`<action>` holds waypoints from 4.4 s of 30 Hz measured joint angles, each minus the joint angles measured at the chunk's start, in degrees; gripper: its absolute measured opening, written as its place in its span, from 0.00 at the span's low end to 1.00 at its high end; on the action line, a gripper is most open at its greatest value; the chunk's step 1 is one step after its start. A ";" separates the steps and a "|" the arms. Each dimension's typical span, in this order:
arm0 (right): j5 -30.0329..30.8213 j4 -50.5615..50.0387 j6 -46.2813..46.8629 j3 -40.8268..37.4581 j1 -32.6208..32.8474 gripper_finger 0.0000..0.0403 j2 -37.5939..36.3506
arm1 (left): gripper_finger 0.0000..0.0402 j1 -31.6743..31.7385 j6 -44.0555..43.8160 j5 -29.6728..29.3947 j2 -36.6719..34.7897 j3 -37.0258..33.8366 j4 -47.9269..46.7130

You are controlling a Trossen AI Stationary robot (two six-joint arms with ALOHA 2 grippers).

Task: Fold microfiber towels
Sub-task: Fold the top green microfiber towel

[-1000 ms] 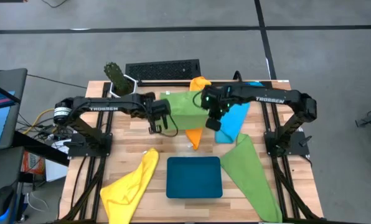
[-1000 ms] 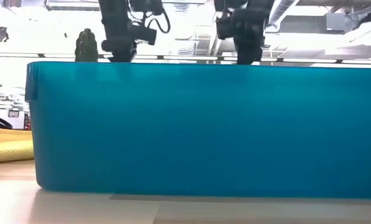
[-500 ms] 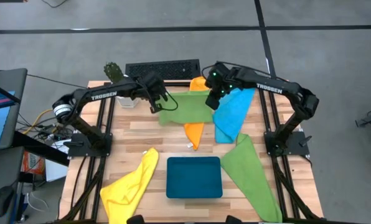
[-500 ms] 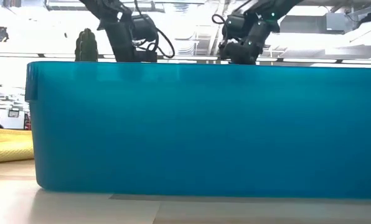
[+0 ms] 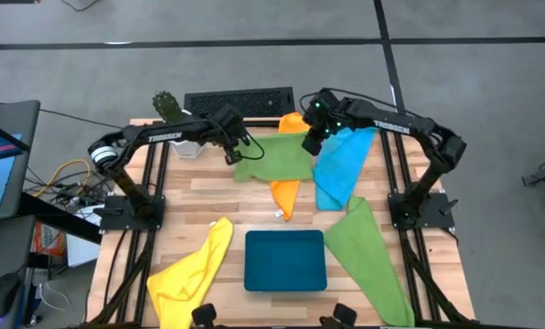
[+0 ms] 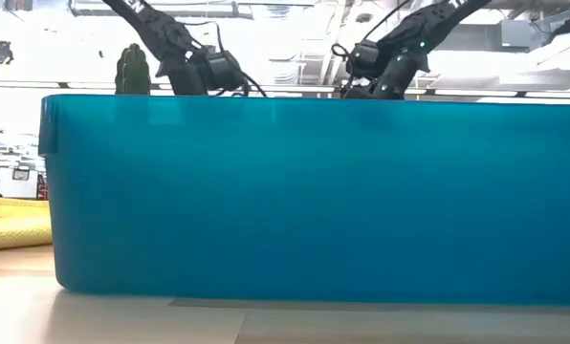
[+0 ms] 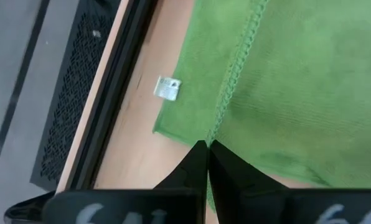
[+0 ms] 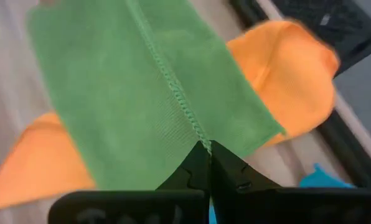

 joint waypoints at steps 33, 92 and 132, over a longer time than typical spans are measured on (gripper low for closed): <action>3.48 6.39 -0.19 -0.21 -4.14 0.38 6.32 | 0.30 2.10 0.99 -1.10 4.27 1.59 4.24; 4.13 12.65 -13.87 -19.99 15.41 0.28 1.64 | 0.37 -17.24 -7.68 -1.24 -2.91 -25.68 26.35; 8.08 9.07 -0.74 -20.03 29.28 0.05 -1.57 | 0.42 -21.75 -15.61 0.93 -9.13 -16.02 -6.68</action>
